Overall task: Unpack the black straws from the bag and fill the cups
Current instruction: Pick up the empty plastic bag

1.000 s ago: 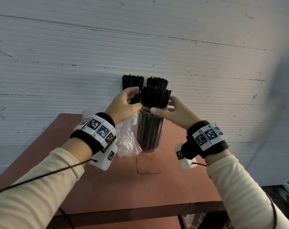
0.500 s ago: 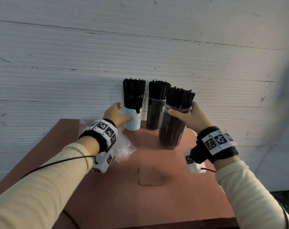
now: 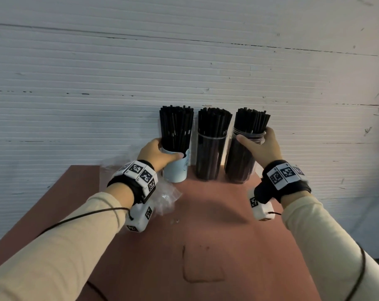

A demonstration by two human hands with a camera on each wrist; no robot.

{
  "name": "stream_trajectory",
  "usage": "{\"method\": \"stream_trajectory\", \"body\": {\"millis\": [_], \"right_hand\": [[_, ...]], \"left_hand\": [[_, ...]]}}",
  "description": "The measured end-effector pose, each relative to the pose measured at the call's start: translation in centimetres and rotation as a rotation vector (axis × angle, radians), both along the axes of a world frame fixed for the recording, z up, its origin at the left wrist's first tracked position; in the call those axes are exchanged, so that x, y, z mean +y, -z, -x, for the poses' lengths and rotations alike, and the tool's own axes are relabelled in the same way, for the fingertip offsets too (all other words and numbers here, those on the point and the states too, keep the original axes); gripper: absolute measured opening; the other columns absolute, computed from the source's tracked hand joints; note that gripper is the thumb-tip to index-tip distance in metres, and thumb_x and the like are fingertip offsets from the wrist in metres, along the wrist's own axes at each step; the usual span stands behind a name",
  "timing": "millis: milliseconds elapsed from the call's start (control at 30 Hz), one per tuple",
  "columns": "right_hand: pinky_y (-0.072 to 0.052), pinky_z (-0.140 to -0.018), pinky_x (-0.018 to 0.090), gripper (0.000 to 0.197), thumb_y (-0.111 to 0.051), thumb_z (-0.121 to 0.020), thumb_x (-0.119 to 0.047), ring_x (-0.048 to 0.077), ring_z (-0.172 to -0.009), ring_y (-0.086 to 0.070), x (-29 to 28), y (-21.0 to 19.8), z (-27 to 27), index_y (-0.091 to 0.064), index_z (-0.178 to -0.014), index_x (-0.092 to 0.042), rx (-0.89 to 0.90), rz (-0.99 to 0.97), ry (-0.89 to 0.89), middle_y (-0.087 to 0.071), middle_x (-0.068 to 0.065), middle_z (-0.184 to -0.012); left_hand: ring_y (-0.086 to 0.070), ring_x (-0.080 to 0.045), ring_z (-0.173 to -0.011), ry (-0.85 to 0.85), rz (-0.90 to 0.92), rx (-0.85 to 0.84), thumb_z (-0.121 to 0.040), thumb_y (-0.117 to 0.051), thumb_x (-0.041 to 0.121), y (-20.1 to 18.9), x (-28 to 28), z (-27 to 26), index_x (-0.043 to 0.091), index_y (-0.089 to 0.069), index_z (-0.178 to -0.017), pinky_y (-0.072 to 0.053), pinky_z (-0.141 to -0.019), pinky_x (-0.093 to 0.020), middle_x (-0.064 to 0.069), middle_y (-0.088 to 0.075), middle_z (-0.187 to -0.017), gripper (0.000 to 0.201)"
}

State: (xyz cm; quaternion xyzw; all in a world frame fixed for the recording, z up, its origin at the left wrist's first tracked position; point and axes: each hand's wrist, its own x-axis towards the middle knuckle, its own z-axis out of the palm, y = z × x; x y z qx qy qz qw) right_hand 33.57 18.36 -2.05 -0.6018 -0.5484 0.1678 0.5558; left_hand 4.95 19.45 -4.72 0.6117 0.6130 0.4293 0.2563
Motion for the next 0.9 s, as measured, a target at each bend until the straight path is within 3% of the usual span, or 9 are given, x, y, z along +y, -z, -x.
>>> {"method": "stream_trajectory", "body": {"millis": [133, 300, 400, 500, 600, 700, 800, 833, 900], "right_hand": [[-0.04, -0.092, 0.024, 0.075, -0.077, -0.08, -0.031, 0.01, -0.108, -0.051, 1.1, 0.3, 0.5, -0.037, -0.14, -0.012, 0.048, -0.007, -0.04, -0.05, -0.007, -0.118], [-0.041, -0.095, 0.025, 0.081, -0.074, -0.083, -0.028, 0.017, -0.119, -0.052, 1.6, 0.4, 0.4, -0.026, -0.145, -0.008, 0.066, 0.017, -0.085, -0.049, 0.002, -0.131], [-0.029, -0.113, 0.033, 0.101, -0.073, -0.081, -0.039, 0.024, -0.141, -0.03, 0.9, 0.1, 0.1, -0.008, -0.151, -0.007, 0.021, 0.069, -0.058, -0.025, 0.013, -0.154], [-0.023, -0.113, 0.035, 0.102, -0.073, -0.081, -0.042, 0.028, -0.143, -0.021, -0.5, -0.5, 0.3, -0.008, -0.151, -0.007, -0.069, 0.049, 0.024, -0.014, 0.017, -0.155], [-0.027, -0.11, 0.037, 0.085, -0.073, -0.081, -0.039, 0.031, -0.136, -0.026, -2.0, -1.4, 1.5, -0.025, -0.144, -0.008, -0.13, -0.113, 0.128, -0.022, 0.016, -0.145], [-0.04, -0.102, 0.041, 0.047, -0.069, -0.082, -0.032, 0.028, -0.114, -0.045, -3.2, -2.4, 4.0, -0.048, -0.118, -0.009, -0.202, -0.308, 0.127, -0.042, 0.008, -0.119], [-0.051, -0.074, 0.033, 0.015, -0.061, -0.089, -0.029, 0.016, -0.081, -0.058, -4.4, -3.1, 7.5, -0.058, -0.096, -0.016, -0.324, -0.249, -0.121, -0.058, -0.004, -0.086], [-0.048, -0.069, 0.027, 0.013, -0.059, -0.092, -0.03, 0.012, -0.076, -0.058, -5.0, -3.1, 8.8, -0.059, -0.098, -0.019, -0.363, -0.16, -0.251, -0.06, -0.006, -0.082], [-0.048, -0.071, 0.024, 0.023, -0.054, -0.095, -0.037, 0.011, -0.077, -0.06, -5.9, -2.6, 11.4, -0.058, -0.116, -0.028, -0.431, 0.03, -0.51, -0.062, -0.005, -0.086]], "left_hand": [[-0.061, -0.015, -0.109, 0.019, -0.015, -0.017, -0.065, -0.086, 0.042, 0.2, 0.2, 0.3, 0.019, -0.06, -0.125, -0.049, -0.093, -0.031, 0.006, -0.066, -0.119, 0.069], [-0.061, -0.016, -0.112, 0.02, 0.002, -0.03, -0.063, -0.086, 0.044, 0.2, 0.0, 0.2, 0.018, -0.058, -0.128, -0.05, -0.096, -0.033, 0.003, -0.065, -0.123, 0.076], [-0.059, -0.017, -0.114, 0.018, 0.023, -0.026, -0.066, -0.086, 0.04, -0.1, -0.2, 0.0, 0.015, -0.052, -0.134, -0.045, -0.089, -0.026, 0.001, -0.061, -0.128, 0.08], [-0.055, -0.02, -0.12, 0.017, 0.023, -0.034, -0.071, -0.084, 0.03, -0.7, -0.9, -0.1, 0.013, -0.043, -0.141, -0.042, -0.091, -0.026, -0.002, -0.056, -0.136, 0.083], [-0.05, -0.02, -0.127, -0.022, -0.028, -0.052, -0.078, -0.077, 0.021, -1.5, -1.9, 0.2, 0.011, -0.032, -0.148, -0.039, -0.099, -0.028, -0.003, -0.052, -0.141, 0.084], [-0.054, -0.018, -0.12, -0.086, -0.144, -0.08, -0.085, -0.069, 0.018, -2.6, -3.3, 1.0, 0.014, -0.044, -0.141, -0.042, -0.098, -0.027, -0.002, -0.058, -0.131, 0.061], [-0.057, -0.016, -0.113, -0.152, -0.2, -0.139, -0.088, -0.062, 0.015, -3.7, -4.6, 2.7, 0.018, -0.053, -0.129, -0.047, -0.092, -0.029, 0.0, -0.06, -0.122, 0.042], [-0.058, -0.015, -0.107, -0.166, -0.195, -0.141, -0.088, -0.061, 0.015, -4.0, -5.1, 3.5, 0.019, -0.054, -0.127, -0.048, -0.086, -0.028, -0.001, -0.059, -0.121, 0.04], [-0.057, -0.009, -0.089, -0.182, -0.119, -0.104, -0.088, -0.059, 0.016, -4.1, -5.7, 5.3, 0.02, -0.053, -0.127, -0.045, -0.071, -0.022, -0.003, -0.056, -0.123, 0.04]]}}
